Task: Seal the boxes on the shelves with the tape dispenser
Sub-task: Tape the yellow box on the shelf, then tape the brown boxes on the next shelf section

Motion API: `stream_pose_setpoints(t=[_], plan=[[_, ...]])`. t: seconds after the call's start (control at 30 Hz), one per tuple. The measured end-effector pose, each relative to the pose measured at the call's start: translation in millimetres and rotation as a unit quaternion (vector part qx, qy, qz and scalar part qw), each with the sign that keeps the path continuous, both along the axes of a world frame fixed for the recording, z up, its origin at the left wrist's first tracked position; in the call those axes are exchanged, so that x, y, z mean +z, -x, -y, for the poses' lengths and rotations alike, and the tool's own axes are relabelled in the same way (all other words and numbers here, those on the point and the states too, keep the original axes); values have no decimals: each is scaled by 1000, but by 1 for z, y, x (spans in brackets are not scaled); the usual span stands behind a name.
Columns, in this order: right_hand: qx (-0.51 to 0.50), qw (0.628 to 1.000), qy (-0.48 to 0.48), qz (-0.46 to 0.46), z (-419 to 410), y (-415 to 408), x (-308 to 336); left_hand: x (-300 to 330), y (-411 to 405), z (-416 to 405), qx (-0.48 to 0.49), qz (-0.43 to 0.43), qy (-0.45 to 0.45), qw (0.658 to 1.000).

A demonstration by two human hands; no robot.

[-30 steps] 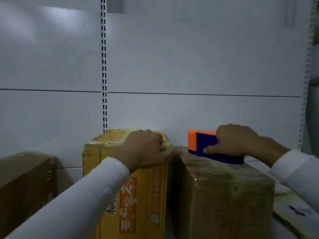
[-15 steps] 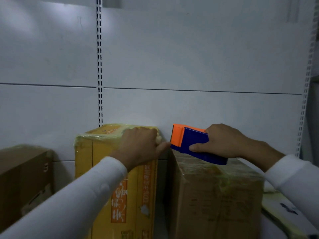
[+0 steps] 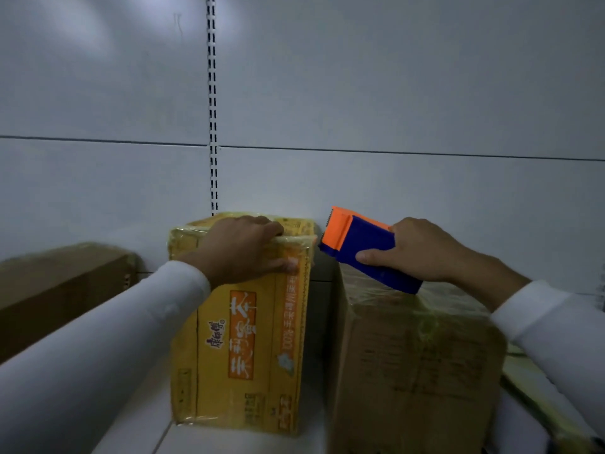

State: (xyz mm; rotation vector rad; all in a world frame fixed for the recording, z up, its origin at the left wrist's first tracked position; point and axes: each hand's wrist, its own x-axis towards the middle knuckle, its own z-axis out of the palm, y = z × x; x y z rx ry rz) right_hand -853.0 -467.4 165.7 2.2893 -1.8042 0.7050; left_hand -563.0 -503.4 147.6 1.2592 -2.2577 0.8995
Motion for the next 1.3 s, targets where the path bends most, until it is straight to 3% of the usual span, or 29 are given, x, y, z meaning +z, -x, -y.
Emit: stream_pose_setpoints(t=[0.13, 0.23, 0.43, 0.67, 0.8, 0.97, 1.3], plan=[[0, 999, 23, 32, -9, -3, 6, 5, -10, -22, -72, -62, -35, 995], [6, 998, 41, 53, -31, -10, 17, 8, -28, -48, -106, -61, 7, 992], [39, 998, 27, 39, -87, -70, 29, -4, -94, -107, -27, -37, -61, 997], [72, 997, -2, 22, -125, -214, 6, -35, -218, -184, 34, -27, -79, 996], [88, 996, -9, 19, -142, -285, -15, -61, -279, -218, 43, -75, -139, 987], [108, 992, -49, 49, -138, -332, -44, -86, -346, -236, 65, -86, -150, 983], [140, 984, -58, 90, -82, -358, -55, -72, -381, -196, 71, -146, -20, 986]])
